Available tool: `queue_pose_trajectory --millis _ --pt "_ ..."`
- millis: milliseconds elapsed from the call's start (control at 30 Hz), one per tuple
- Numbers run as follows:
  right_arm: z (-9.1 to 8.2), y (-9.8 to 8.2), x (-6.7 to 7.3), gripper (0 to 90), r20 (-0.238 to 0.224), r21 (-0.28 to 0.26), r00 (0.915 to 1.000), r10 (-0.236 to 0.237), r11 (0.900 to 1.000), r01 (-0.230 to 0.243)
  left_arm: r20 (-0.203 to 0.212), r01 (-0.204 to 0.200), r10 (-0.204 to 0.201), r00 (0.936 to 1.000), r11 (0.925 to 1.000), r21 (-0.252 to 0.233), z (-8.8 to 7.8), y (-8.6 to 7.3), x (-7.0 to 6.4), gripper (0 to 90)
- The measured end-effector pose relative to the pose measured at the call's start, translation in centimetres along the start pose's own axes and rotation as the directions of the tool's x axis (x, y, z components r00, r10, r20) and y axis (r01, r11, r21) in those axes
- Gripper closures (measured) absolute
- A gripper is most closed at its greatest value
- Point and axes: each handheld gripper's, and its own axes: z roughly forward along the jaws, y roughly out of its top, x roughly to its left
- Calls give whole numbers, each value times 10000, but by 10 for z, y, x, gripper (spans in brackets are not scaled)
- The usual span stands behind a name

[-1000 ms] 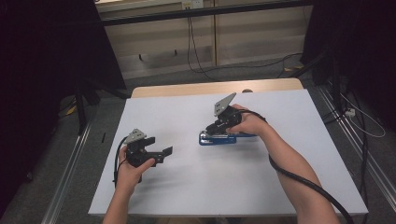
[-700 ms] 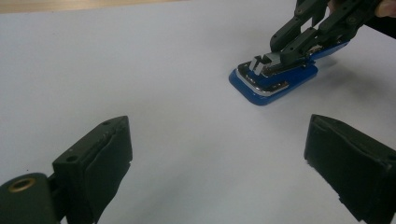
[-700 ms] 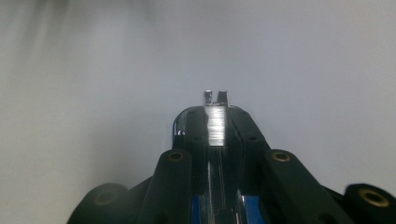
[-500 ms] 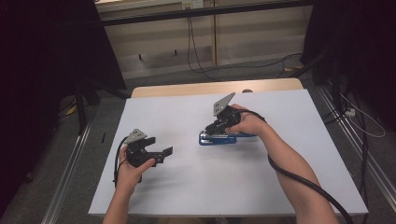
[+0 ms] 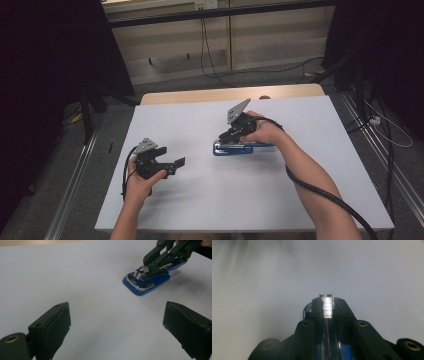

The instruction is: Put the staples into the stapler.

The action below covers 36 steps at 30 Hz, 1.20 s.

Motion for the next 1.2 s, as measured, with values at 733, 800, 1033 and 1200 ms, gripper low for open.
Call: queue_pose_trajectory --millis 733,800,1033,1200 --pt "10 1 -1 782 -9 -110 10000 -68 9999 68 8 -6 6 10000 10000 19 1 0 0 78" --pt "10 1 0 714 177 -124 9998 -17 9999 19 19 -36 36 10000 10000 75 2 0 -1 78" --pt "-3 -5 4 531 583 -435 9965 606 9974 -581 -8 -87 87 10000 9999 128 3 -1 -1 78" --pt "-18 -12 12 419 1110 -734 9857 1267 9902 -1190 32 -98 97 9999 9999 111 5 -1 -2 78"
